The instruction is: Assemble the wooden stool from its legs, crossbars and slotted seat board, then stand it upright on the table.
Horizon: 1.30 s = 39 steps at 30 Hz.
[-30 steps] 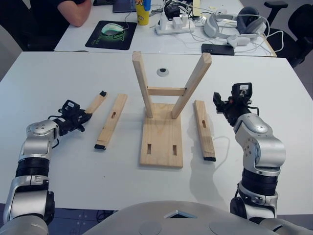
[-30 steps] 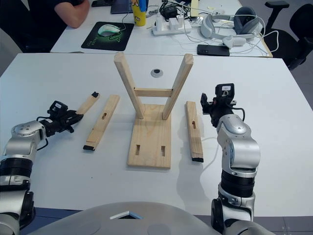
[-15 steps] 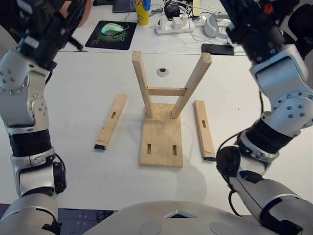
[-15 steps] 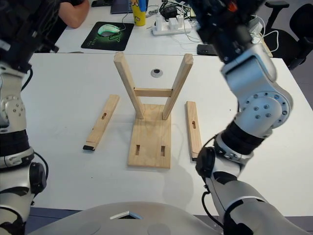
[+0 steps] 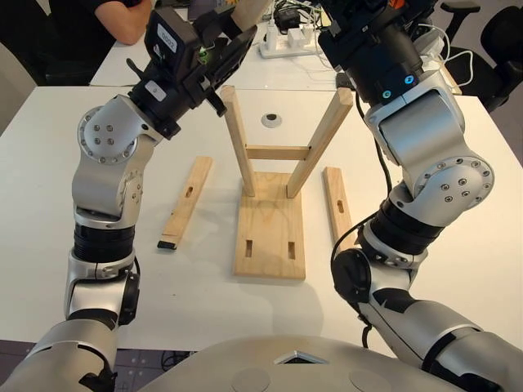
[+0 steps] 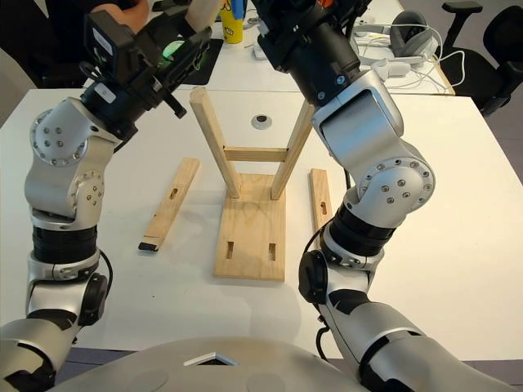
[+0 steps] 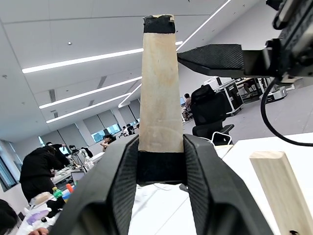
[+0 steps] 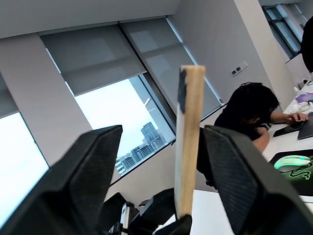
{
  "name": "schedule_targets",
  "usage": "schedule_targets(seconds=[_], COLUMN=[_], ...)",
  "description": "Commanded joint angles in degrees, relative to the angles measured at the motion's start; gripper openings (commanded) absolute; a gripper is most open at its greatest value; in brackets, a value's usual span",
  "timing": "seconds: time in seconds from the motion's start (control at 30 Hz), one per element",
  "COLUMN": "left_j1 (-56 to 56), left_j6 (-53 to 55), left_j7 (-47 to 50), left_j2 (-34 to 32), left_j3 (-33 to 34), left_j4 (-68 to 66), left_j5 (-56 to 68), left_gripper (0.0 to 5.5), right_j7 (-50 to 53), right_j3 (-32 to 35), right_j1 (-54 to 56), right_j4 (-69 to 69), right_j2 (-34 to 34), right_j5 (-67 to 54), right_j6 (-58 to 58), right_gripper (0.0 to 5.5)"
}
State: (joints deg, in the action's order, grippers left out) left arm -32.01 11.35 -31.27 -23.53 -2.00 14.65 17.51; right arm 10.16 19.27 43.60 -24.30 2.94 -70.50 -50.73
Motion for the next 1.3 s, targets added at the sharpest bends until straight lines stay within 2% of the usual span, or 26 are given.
schedule_targets(seconds=[0.03, 0.23, 0.9, 1.17, 1.2, 1.3], left_j1=[2.1, 4.1, 5.0, 5.4, 5.5, 5.7], left_j6=[0.8, 1.2, 3.0, 1.7, 1.6, 2.3], left_j7=[-1.5, -3.6, -3.6, -2.2, -2.5, -2.5], left_j2=[0.1, -0.6, -0.3, 0.6, 0.7, 1.2], left_j3=[-1.0, -1.5, -2.9, -3.0, -3.0, -1.7], left_j4=[0.3, 1.0, 3.2, 2.5, 2.6, 4.1], left_j5=[0.1, 0.3, -1.1, -2.7, -2.5, -0.4], left_gripper=[1.33, 1.33, 1.33, 1.33, 1.69, 2.08], right_j7=[1.2, 0.9, 0.3, 0.8, 0.8, 0.8], right_j3=[-1.1, -2.5, -6.5, -7.6, -7.8, -8.2], right_j1=[-0.8, -1.4, -4.4, -5.4, -5.6, -5.6], right_j4=[0.9, 2.2, 3.7, 3.5, 3.4, 3.6], right_j2=[-1.7, -4.0, -7.9, -8.2, -8.3, -9.1], right_j5=[-1.7, -2.7, -7.3, -8.0, -8.0, -7.8], right_j6=[1.5, 2.6, 4.1, 5.0, 5.1, 5.1], right_gripper=[3.11, 3.11, 0.44, 0.42, 0.42, 0.42])
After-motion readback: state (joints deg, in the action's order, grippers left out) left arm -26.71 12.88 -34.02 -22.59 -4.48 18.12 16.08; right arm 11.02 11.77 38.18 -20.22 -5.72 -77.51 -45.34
